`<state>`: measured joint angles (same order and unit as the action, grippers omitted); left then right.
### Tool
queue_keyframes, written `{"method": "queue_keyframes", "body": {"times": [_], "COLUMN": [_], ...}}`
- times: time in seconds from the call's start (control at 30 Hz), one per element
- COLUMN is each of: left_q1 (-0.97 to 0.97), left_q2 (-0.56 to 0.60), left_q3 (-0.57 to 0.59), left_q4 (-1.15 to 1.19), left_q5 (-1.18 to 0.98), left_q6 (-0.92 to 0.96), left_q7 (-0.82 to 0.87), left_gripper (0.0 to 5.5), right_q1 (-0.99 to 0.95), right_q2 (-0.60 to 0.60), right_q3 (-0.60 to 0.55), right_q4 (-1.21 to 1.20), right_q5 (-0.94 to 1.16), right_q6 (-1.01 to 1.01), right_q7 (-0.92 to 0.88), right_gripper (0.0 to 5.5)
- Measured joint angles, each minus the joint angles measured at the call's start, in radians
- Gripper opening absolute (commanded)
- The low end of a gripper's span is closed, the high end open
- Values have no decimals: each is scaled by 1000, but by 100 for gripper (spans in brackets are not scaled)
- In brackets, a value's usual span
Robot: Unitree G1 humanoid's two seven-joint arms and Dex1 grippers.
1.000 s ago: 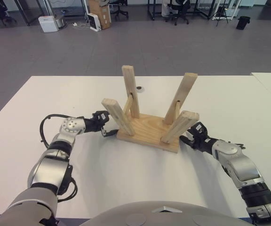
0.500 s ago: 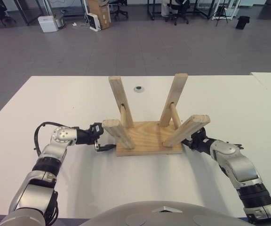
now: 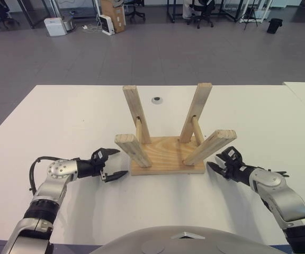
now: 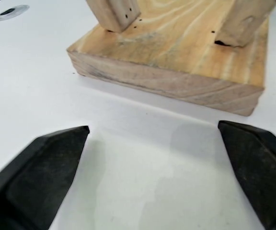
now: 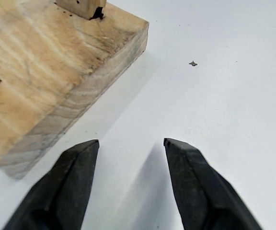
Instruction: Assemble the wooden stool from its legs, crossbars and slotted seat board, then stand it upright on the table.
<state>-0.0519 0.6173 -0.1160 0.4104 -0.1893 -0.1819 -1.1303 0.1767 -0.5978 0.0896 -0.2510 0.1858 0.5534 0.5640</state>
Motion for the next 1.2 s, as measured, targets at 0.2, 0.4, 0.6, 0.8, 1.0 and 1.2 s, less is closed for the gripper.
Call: {"method": "queue_keyframes", "body": {"times": [0.2, 0.4, 0.6, 0.8, 1.0, 1.2], "left_q1": [9, 8, 5, -41, -42, -42], "left_q2": [-36, -45, 3, 54, 61, 52], "left_q3": [0, -14, -2, 118, 145, 169], "left_q4": [-26, -72, -329, -527, -582, -582], "left_q5": [2, 15, -89, -280, -334, -358], "left_q6": [21, 56, 425, 755, 828, 825], "left_q7": [70, 102, 47, 47, 39, 40], "left_gripper": [497, 497, 497, 497, 497, 497], "right_q1": [26, 26, 31, -7, -30, -63], "right_q2": [-28, -37, -86, -131, -135, -120], "right_q3": [32, 18, -74, -208, -283, -304], "right_q4": [-37, -38, -159, -290, -313, -320], "right_q5": [2, 13, 71, 178, 250, 264], "right_q6": [-36, -23, 97, 188, 248, 288], "right_q7": [49, 71, 94, 103, 103, 102], "right_gripper": [254, 254, 254, 254, 254, 254]}}
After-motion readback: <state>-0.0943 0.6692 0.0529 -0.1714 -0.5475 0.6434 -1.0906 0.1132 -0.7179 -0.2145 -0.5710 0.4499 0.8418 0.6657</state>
